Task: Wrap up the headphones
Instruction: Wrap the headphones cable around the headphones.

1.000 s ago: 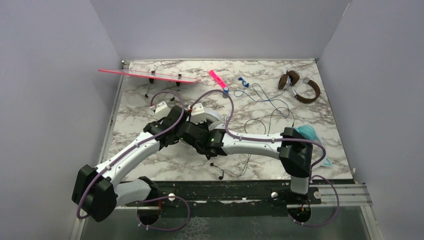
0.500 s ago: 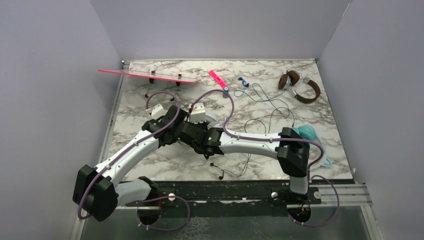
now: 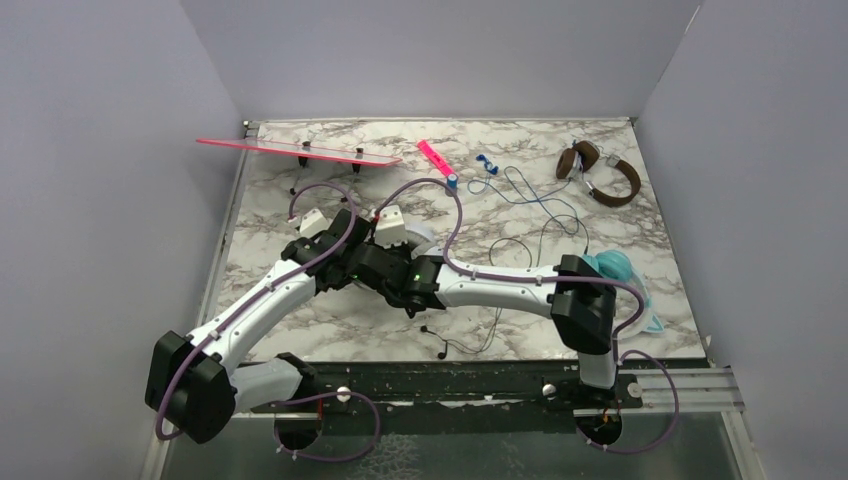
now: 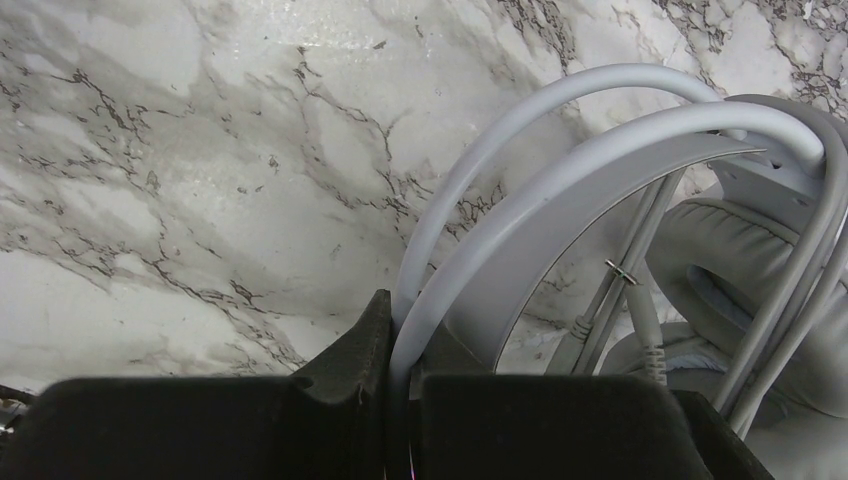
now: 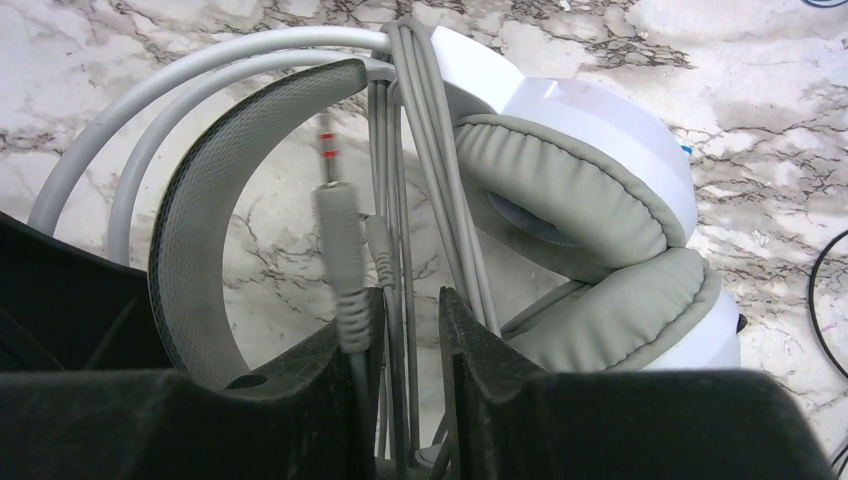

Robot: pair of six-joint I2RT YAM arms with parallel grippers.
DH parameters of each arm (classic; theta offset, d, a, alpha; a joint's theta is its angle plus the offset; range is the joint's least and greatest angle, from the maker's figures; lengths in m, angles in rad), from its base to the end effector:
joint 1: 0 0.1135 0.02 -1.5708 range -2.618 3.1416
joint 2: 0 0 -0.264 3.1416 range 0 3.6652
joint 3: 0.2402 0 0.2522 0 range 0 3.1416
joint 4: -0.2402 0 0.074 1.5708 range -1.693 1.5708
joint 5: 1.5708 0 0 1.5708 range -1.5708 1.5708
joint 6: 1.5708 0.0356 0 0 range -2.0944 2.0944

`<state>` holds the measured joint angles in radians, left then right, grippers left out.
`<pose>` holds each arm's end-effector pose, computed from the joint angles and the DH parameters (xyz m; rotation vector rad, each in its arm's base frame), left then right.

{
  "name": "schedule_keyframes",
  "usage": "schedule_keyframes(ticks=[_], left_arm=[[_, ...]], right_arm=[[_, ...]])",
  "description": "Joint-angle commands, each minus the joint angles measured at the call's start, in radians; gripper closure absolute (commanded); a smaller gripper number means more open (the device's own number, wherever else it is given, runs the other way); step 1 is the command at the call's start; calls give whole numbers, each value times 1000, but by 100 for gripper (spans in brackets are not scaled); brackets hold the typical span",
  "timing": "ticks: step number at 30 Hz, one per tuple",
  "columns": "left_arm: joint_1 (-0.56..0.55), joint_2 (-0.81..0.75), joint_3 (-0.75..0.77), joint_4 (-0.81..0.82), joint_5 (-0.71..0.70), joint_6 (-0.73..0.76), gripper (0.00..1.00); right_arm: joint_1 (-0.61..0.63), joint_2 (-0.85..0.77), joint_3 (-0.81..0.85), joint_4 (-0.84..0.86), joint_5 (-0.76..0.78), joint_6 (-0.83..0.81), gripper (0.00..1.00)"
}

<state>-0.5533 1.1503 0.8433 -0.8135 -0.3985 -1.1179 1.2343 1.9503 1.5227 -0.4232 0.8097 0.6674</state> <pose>0.1862 -0.0988 0.2415 -0.8233 2.4154 -0.0878 0.1665 0.3979 0.2376 -0.2610 2.1021 0.1200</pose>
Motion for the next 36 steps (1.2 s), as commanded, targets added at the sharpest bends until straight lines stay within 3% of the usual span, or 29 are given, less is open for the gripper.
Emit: schedule_keyframes(ticks=[1,14,26,32,36], left_arm=[[-59,-43,57,30,10,-13,100],[-59,-27,44,30,-6,-10,100],[-59,-14,4,30,-17,-19,100],[-59,-18,-8,33,-13,-13,100],[-58,-12,-31,44,-6,-13,100]], right_arm=[[-48,102,-2,-76,42,-112,67],[-44,28,-15,-34,-287,-205,54],[-42,-30,-42,-31,-342,-184,55],[-42,-103,-81,5,-434,-169,46],[-42,-115,-98,12,-456,-175,54]])
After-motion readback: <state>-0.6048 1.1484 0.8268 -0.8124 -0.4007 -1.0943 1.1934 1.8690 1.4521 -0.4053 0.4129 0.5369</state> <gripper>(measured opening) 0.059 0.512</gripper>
